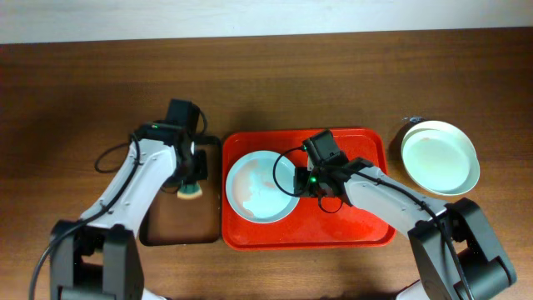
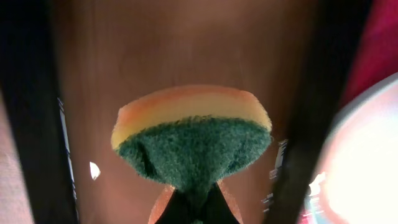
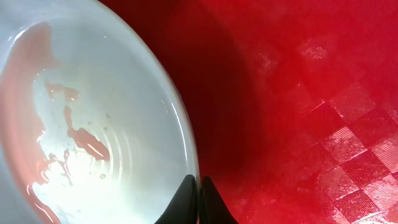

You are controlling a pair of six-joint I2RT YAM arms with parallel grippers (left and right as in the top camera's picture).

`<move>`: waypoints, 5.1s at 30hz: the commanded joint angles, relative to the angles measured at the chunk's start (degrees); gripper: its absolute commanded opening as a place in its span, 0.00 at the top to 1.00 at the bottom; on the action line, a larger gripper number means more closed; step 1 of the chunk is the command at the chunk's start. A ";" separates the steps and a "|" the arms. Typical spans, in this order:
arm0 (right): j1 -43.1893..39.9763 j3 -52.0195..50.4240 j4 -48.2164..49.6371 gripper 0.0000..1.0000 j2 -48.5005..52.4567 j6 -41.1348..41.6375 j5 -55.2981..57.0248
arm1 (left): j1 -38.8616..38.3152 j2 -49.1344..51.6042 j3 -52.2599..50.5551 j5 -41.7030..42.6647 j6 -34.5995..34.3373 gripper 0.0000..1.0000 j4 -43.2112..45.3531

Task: Clean dirty plates on tray and stack at the side
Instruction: 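Return the sponge to the black tray and release it with left gripper, then lift the pale blue plate with right gripper and swing it right, then lower the plate onto the plate stack and release with right gripper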

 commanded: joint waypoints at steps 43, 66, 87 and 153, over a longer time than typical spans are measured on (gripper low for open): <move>-10.40 5.64 -9.01 0.96 -7.39 1.09 -16.09 | 22.21 -14.56 2.95 2.43 -3.39 0.01 1.01; 28.35 23.98 -1.77 0.96 -0.87 -4.13 49.68 | 22.21 -14.56 2.95 2.43 -3.39 0.01 1.03; 35.36 23.98 61.18 0.96 -0.87 -85.53 59.28 | 22.21 -14.56 2.95 2.43 -3.39 0.01 1.03; -17.57 17.05 -41.46 0.01 -3.15 -17.53 6.05 | 22.21 -14.56 2.95 2.43 -3.39 0.01 1.03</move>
